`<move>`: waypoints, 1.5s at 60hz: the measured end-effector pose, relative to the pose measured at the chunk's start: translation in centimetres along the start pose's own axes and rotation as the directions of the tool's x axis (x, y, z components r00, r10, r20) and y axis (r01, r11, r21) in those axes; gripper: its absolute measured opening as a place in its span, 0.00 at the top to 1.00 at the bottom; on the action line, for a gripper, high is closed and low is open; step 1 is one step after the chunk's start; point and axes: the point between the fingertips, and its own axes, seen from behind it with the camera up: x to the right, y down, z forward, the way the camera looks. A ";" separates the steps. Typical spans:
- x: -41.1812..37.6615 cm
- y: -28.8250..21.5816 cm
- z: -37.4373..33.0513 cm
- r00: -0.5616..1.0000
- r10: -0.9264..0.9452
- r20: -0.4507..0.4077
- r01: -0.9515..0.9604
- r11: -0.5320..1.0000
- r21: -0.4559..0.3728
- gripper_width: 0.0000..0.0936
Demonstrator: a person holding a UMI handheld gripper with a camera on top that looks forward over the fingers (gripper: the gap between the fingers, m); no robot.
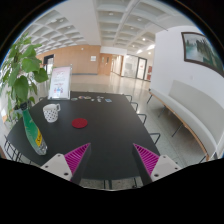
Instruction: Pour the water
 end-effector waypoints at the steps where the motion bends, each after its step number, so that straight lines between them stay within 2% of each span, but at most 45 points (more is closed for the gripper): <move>1: 0.0 0.0 0.0 1.000 0.003 -0.001 -0.003 1.000 0.002 0.09; 10: 0.2 1.3 -1.3 1.000 0.008 -0.016 -0.008 1.000 -0.002 0.09; 16: -0.2 4.1 -3.3 1.000 0.001 -0.015 -0.002 1.000 -0.028 0.09; 23: -2.5 7.1 -5.7 1.000 -0.024 0.013 0.024 0.999 -0.047 0.09; 30: -6.6 8.0 -7.2 0.997 -0.048 0.057 0.050 0.998 -0.028 0.09; 39: -15.5 6.5 -6.4 0.989 -0.049 0.139 0.048 0.999 0.013 0.09; 46: -20.9 4.7 -5.1 0.987 -0.011 0.163 0.007 0.999 0.031 0.09; 62: -26.8 0.2 2.1 0.996 0.020 0.092 -0.032 0.991 0.127 0.10; 68: -27.8 -0.3 4.3 0.997 0.008 0.077 -0.019 0.989 0.144 0.18; 74: -28.1 -0.9 5.5 0.997 0.013 0.073 -0.025 0.984 0.175 0.41; 83: -27.6 -1.2 5.4 0.999 -0.003 0.051 -0.008 0.977 0.213 0.54; 90: -25.9 -0.9 5.5 1.000 -0.008 0.011 0.005 0.981 0.192 0.56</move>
